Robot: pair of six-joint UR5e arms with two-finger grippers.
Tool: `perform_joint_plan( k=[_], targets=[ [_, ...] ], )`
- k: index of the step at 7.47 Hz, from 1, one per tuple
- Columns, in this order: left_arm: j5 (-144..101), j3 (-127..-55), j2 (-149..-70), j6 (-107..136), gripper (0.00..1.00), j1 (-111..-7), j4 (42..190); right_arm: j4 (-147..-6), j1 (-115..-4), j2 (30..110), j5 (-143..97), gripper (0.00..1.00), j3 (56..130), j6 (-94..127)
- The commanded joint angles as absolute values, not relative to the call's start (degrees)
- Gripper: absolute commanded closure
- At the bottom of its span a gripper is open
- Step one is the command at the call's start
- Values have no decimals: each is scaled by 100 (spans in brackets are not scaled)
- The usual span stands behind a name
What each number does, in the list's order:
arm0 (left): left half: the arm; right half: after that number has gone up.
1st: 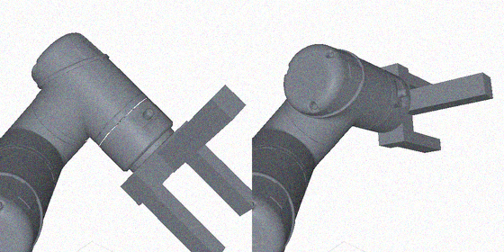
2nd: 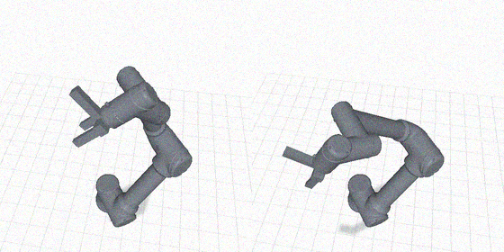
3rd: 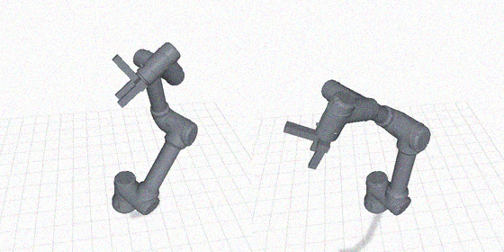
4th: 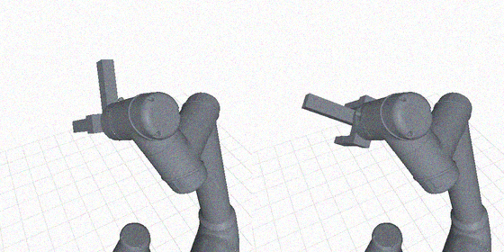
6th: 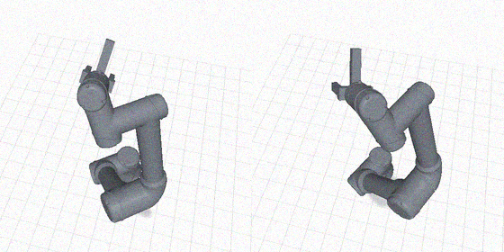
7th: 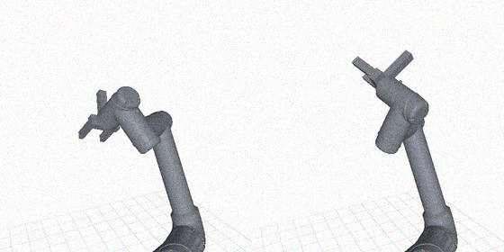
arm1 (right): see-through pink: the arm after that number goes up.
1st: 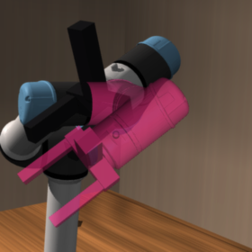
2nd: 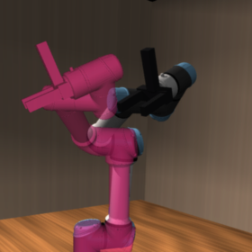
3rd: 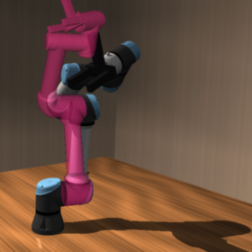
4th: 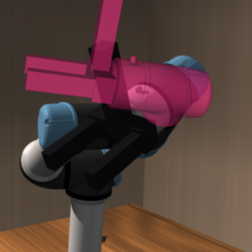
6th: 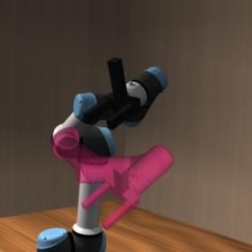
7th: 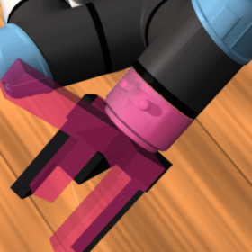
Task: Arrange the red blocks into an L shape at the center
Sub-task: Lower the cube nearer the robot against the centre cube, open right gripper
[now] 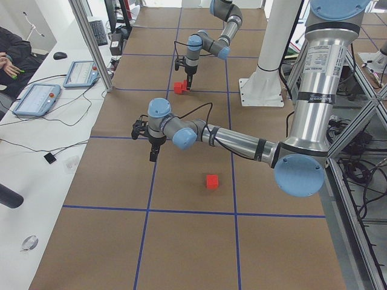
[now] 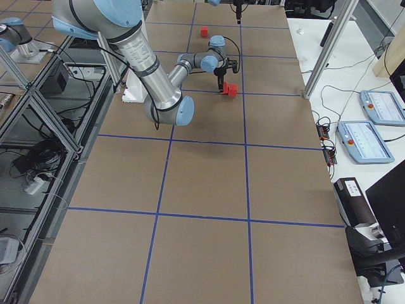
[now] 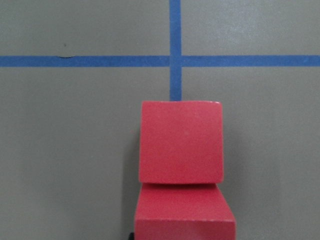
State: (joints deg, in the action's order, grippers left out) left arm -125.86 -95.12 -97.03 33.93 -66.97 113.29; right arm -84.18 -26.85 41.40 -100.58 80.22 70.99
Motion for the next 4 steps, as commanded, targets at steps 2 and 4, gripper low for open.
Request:
perform_joint_plan(
  k=[2,4],
  targets=[
    [-12586,-9492,-9703,3393,0,-6697,11329,-8385,-2689,4140,-10055,100,7998,7084],
    [-12586,-9431,-9703,3384,0,-6689,11338,-8376,-2689,4140,-10002,56,7998,7093]
  ],
)
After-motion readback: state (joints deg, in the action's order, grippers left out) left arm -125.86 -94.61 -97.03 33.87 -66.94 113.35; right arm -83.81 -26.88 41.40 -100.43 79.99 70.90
